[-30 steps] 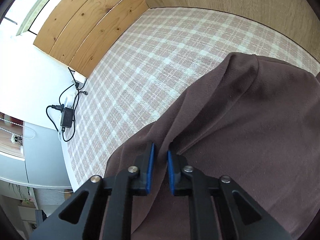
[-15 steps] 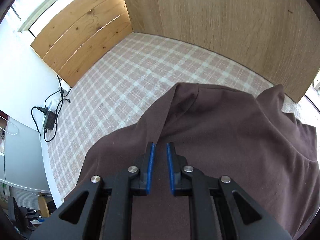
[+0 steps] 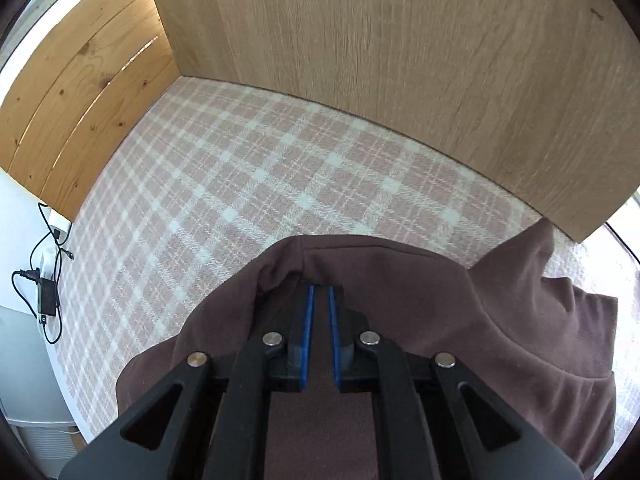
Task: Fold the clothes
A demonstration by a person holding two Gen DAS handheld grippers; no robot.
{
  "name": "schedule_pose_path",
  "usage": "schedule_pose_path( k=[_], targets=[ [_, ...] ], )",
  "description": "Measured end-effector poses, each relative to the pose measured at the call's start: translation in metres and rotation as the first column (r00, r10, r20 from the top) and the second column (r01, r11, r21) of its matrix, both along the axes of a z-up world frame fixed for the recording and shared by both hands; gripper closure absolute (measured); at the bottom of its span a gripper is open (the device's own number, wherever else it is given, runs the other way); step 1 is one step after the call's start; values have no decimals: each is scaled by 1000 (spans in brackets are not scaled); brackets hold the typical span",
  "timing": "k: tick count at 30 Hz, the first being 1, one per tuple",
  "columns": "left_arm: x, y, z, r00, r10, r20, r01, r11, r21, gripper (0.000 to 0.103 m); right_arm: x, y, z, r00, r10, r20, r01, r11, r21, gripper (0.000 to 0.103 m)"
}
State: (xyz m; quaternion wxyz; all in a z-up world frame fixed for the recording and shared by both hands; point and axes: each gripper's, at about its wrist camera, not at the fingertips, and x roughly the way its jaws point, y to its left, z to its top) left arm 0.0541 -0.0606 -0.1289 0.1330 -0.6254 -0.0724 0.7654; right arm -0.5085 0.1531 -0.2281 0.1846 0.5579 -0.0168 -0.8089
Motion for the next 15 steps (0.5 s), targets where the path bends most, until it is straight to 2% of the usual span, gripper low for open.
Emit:
schedule_pose_path(
  k=[3,5,7,9,11,13,14,15],
  targets=[
    [9,-14,13,998,51,-30,-50,999,18,86,26,-24,13,991,131,-2,-131,986,-101,93],
    [17,-27,23,993,101,-59,-101,995,9,86,42,-54,3,966,256,37,-249,960,-124,93],
    [24,-43,26,984,161,-70,-162,987,-12,86,55,-79,-14,942,329,65,-326,944,-52,92],
    [30,-56,25,975,210,-74,-213,977,-30,86,67,-85,-35,932,350,91,-356,933,56,91],
    [29,-63,19,970,235,-66,-237,971,-35,85,70,-82,-30,944,317,91,-322,946,47,90],
    [27,-61,15,974,217,-65,-219,975,-24,79,77,-85,-18,949,305,76,-310,948,67,89],
    [26,-59,13,976,206,-66,-208,978,-19,77,85,-91,-11,940,336,59,-340,938,70,84],
    [24,-55,12,980,187,-73,-189,982,-18,70,92,-99,-5,930,365,49,-367,927,80,78]
  ],
)
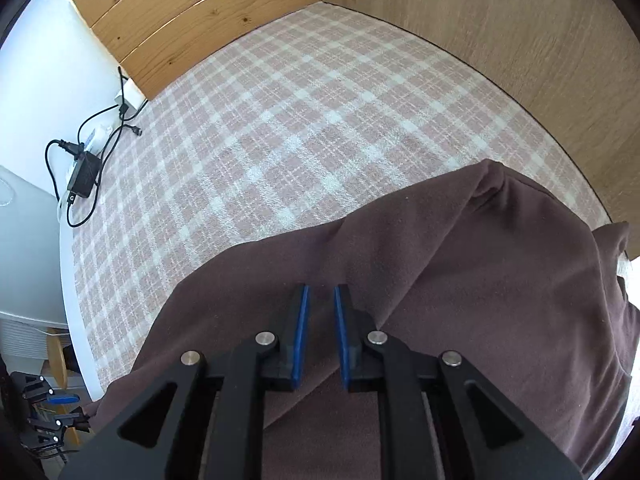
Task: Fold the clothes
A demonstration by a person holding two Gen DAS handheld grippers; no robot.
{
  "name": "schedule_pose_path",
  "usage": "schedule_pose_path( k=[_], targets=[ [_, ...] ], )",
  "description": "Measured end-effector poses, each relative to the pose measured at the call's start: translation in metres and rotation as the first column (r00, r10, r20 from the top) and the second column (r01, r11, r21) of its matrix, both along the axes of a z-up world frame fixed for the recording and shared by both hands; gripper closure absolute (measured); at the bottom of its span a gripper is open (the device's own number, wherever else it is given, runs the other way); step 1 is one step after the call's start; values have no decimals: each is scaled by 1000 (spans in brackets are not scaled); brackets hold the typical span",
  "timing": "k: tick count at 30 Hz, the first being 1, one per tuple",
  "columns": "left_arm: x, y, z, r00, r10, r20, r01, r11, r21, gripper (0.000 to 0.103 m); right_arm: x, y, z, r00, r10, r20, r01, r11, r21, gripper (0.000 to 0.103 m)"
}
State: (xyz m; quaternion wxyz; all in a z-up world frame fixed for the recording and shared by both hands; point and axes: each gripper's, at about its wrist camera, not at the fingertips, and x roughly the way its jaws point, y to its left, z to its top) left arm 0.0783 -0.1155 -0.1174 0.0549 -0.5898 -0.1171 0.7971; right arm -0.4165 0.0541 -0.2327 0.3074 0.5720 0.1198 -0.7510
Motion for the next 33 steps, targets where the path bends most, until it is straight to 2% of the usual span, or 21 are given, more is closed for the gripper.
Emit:
schedule_pose_path(
  k=[1,2,5,7,11,15,17,18,19,20,21,24,27,30,33],
  targets=[
    [0,2,-2,1000,-12,-1,12,1000,-8,65,7,-8,6,999,30,-12,-30,1000,7,65],
    [-1,3,-4,1000,-18,2,18,1000,-13,64,12,-16,11,998,53,-22,-53,999,13,57],
    [0,5,-10,999,-34,5,34,999,-12,70,23,-41,22,995,95,-15,-95,995,4,57],
    [-2,8,-13,999,-47,6,47,999,-20,91,24,-55,22,994,106,-18,-106,994,21,57],
    [-1,10,-11,997,-70,-16,70,997,-17,94,27,-84,0,985,166,-41,-155,970,185,54],
    [1,13,-7,994,-100,-36,99,995,-31,96,29,-102,-25,971,236,-43,-209,919,334,54],
    [1,14,-7,993,-110,-41,109,993,-34,96,32,-103,-28,963,264,-59,-230,913,337,55],
    [1,14,-7,992,-115,-44,113,993,-36,97,32,-101,-26,962,264,-61,-231,918,322,58],
    [1,14,-6,992,-117,-47,115,993,-35,97,32,-100,-25,963,262,-63,-232,924,306,77],
    [2,13,-5,992,-118,-51,117,993,-34,97,33,-98,-23,963,260,-64,-232,929,289,91],
    [4,12,-2,991,-119,-58,117,993,-36,97,33,-96,-22,964,259,-66,-232,934,272,95],
    [5,19,9,987,-134,-87,130,990,-46,98,28,-73,0,978,191,-79,-179,974,135,97],
    [10,28,29,977,-170,-125,164,985,-55,98,27,-38,24,989,107,-101,-107,994,3,97],
    [15,49,51,958,-234,-166,226,972,-66,98,31,2,41,995,11,-102,-21,994,-104,97],
    [18,77,66,931,-308,-194,300,952,-67,98,44,50,54,989,-94,-117,70,978,-196,97]
  ],
)
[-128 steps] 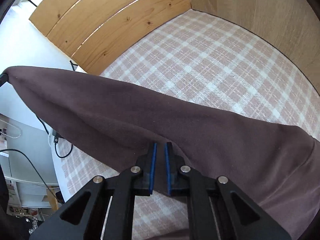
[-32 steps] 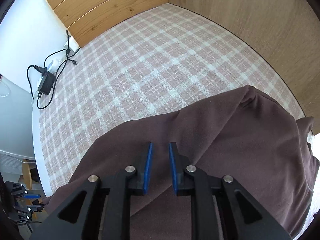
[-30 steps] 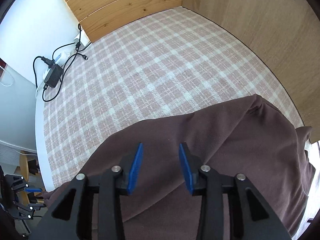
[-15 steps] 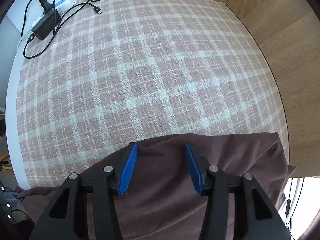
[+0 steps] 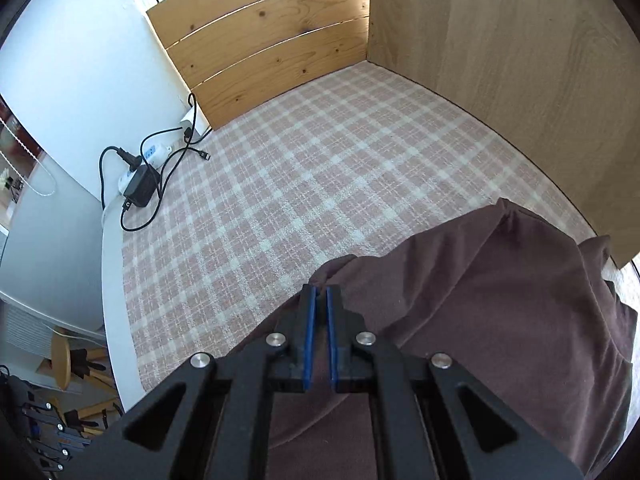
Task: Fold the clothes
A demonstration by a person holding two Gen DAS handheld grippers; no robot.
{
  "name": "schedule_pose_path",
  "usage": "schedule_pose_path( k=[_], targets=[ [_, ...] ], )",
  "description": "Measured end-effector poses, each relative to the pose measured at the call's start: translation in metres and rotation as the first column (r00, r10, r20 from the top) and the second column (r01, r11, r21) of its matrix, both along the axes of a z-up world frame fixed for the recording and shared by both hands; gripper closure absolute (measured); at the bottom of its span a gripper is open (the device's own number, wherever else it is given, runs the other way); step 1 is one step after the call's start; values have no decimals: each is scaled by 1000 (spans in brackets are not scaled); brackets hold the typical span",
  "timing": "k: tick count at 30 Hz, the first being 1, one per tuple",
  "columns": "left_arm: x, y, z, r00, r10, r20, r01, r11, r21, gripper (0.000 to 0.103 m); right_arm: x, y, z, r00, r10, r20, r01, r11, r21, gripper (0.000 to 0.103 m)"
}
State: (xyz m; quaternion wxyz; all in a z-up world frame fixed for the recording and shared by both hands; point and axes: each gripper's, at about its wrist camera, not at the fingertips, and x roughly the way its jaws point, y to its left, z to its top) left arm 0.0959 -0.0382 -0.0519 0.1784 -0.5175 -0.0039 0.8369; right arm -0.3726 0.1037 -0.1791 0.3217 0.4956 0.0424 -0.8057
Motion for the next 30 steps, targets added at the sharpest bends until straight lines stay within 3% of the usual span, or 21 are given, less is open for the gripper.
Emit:
schedule_pose_path(
  k=[2,5,8,10,14,17,21,25,28,30],
  targets=[
    [-1,23,3,998,-61,-7,61,998,5,98,11,25,-3,997,-72,4,72,997,-29,97],
    [-2,55,-12,988,-149,33,149,989,6,98,21,62,-31,985,-160,56,160,987,2,97],
    [2,80,-32,969,-224,107,225,974,5,96,25,89,-69,958,-230,173,207,968,144,94],
    [7,85,-36,958,-243,153,243,970,18,96,27,103,-74,945,-269,187,233,953,194,90],
    [19,64,-19,966,-215,141,216,976,8,93,22,109,-50,952,-272,143,257,960,115,54],
    [11,27,-16,987,-92,131,94,995,-13,86,9,96,-37,964,-241,114,234,970,67,48],
    [-5,3,-37,985,-3,172,3,1000,-1,86,-21,72,-57,964,-231,131,217,970,110,48],
    [-17,6,-57,979,-7,204,1,1000,27,86,-32,69,-75,954,-224,201,214,974,68,49],
    [-17,10,-62,977,-29,209,24,999,27,86,-29,74,-77,950,-213,226,208,977,44,69],
    [-13,4,-61,977,-33,211,26,999,40,86,-28,74,-75,953,-204,225,199,979,47,69]
  ],
)
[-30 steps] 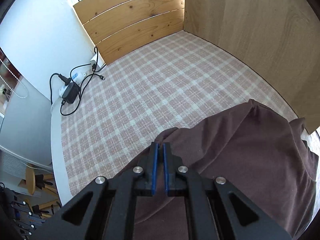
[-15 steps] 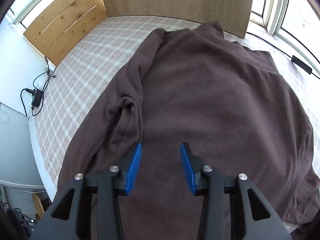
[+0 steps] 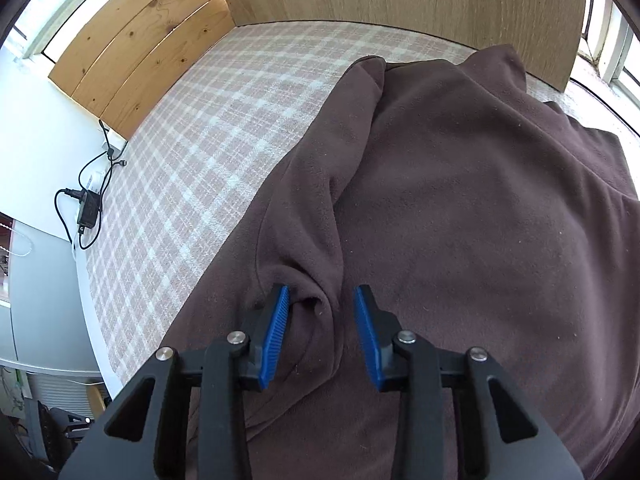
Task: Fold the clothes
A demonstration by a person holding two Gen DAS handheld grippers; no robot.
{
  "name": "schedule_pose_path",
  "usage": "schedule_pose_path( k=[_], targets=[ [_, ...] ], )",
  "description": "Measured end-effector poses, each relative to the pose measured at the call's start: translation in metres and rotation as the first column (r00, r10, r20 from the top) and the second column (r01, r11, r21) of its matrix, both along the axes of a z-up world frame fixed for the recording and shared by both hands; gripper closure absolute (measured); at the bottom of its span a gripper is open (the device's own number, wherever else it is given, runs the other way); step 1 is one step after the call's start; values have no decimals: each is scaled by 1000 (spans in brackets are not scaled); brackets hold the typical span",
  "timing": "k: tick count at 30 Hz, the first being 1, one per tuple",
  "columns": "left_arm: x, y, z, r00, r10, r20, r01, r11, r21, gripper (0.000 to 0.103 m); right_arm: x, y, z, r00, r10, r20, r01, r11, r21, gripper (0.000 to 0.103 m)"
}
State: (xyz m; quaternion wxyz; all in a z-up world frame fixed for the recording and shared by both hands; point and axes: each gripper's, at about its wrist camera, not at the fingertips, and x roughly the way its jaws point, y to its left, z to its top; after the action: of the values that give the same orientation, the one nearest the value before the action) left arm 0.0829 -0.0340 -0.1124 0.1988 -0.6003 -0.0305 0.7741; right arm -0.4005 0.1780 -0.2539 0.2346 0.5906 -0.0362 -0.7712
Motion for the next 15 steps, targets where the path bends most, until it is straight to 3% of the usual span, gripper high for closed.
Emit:
schedule_pose_path(
  k=[3,9,11,13,15],
  targets=[
    [5,-13,0,1000,14,15,-14,1000,-4,75,1,-5,1,1000,20,-5,-20,1000,16,69],
    [0,-16,-8,1000,7,29,-6,1000,-15,72,1,-14,-4,999,48,-2,-48,998,32,69],
    [-1,-16,-9,1000,-1,28,1,1000,0,75,0,-15,-4,999,50,0,-50,998,34,69],
    [-1,-17,-10,999,-9,36,8,999,37,95,1,-16,-3,998,55,-7,-54,998,37,69],
    [0,-16,-8,999,-13,33,11,998,61,99,2,-16,-2,998,62,-13,-61,998,34,74]
  ],
)
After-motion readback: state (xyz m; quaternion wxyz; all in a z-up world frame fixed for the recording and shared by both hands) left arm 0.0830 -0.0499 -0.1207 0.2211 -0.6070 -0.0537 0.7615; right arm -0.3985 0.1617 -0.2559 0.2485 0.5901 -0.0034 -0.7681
